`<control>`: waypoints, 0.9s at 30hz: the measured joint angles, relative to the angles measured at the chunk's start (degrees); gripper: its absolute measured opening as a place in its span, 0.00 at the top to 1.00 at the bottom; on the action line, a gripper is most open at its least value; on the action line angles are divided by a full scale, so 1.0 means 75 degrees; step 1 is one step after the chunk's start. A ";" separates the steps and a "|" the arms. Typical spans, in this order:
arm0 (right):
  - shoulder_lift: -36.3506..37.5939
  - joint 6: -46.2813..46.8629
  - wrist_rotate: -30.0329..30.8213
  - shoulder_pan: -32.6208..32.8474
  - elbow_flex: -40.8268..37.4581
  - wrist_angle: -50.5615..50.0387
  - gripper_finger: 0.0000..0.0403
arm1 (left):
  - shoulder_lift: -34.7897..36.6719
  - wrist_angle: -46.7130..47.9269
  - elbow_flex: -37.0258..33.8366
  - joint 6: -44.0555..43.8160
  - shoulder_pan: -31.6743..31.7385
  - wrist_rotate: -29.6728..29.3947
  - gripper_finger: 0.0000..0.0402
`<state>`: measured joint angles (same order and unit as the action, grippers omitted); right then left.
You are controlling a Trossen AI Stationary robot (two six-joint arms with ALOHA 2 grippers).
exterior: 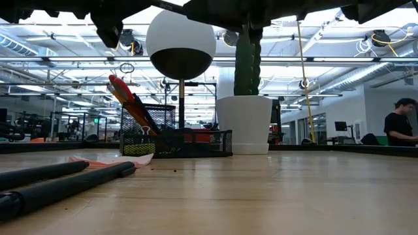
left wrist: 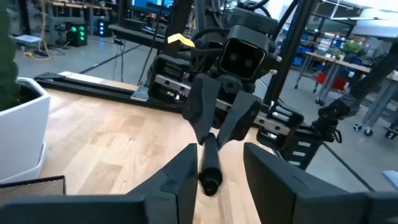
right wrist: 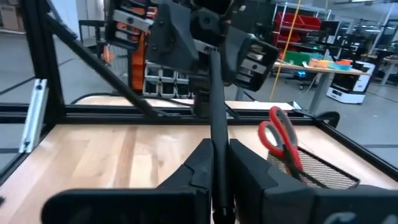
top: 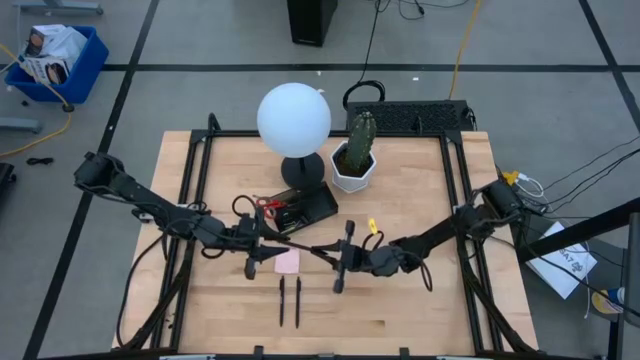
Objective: Pick and place office supplies into organizer
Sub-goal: Put the top right black pen into the desk organizer
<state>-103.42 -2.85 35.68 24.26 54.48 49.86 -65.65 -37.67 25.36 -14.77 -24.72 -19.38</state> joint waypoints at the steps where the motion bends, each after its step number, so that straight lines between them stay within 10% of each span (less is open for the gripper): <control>1: 0.0000 0.0003 -0.0012 -0.0036 0.0000 0.0007 0.94 | 0.0000 -0.0004 0.0000 -0.0031 -0.0001 -0.0060 0.68; 17: 0.0000 -0.0060 -0.0463 -0.0324 0.0000 0.0217 0.93 | 0.0006 -0.0060 0.0000 -0.0029 0.0001 -0.0222 0.91; 27: 0.0003 -0.0466 0.0489 -0.0028 0.0000 -0.0197 0.58 | 0.0149 -0.0016 0.0000 0.0012 0.0004 -0.0407 0.88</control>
<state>-103.39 -6.35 39.35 24.04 54.48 48.38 -64.53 -37.79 25.36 -14.68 -24.69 -22.43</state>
